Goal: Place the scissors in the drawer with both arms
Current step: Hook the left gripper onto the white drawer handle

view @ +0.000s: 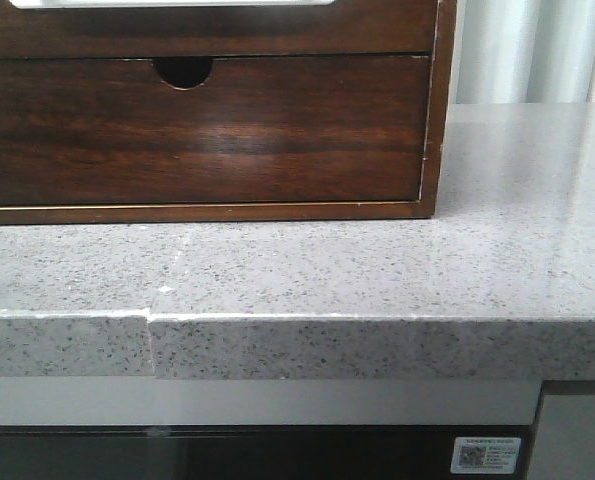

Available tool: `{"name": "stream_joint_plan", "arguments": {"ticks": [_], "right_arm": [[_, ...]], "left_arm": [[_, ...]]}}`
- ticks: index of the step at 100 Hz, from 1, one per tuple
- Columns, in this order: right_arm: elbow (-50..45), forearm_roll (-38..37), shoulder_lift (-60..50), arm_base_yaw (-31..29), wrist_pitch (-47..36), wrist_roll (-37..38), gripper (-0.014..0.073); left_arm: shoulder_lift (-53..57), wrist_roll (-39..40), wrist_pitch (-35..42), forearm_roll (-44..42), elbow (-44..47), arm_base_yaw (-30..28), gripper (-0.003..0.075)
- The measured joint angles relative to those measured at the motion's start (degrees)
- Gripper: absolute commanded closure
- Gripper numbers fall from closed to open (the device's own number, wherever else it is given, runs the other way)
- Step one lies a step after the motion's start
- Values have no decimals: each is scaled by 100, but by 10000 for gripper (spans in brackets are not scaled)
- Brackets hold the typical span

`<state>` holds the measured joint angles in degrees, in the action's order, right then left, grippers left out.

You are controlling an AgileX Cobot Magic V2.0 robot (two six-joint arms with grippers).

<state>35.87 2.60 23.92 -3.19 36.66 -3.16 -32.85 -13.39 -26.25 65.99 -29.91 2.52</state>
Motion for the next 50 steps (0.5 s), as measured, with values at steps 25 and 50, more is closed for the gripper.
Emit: {"name": "stream_joint_plan", "arguments": {"ticks": [25,50], "right_arm": [[0,0,0,0,0,0,153],[0,0,0,0,0,0,153]], "left_arm": [[-1195,-1754,-512,2236,0,0,303],[-2214,-3213,-1301,3503,-143,0,303]]}}
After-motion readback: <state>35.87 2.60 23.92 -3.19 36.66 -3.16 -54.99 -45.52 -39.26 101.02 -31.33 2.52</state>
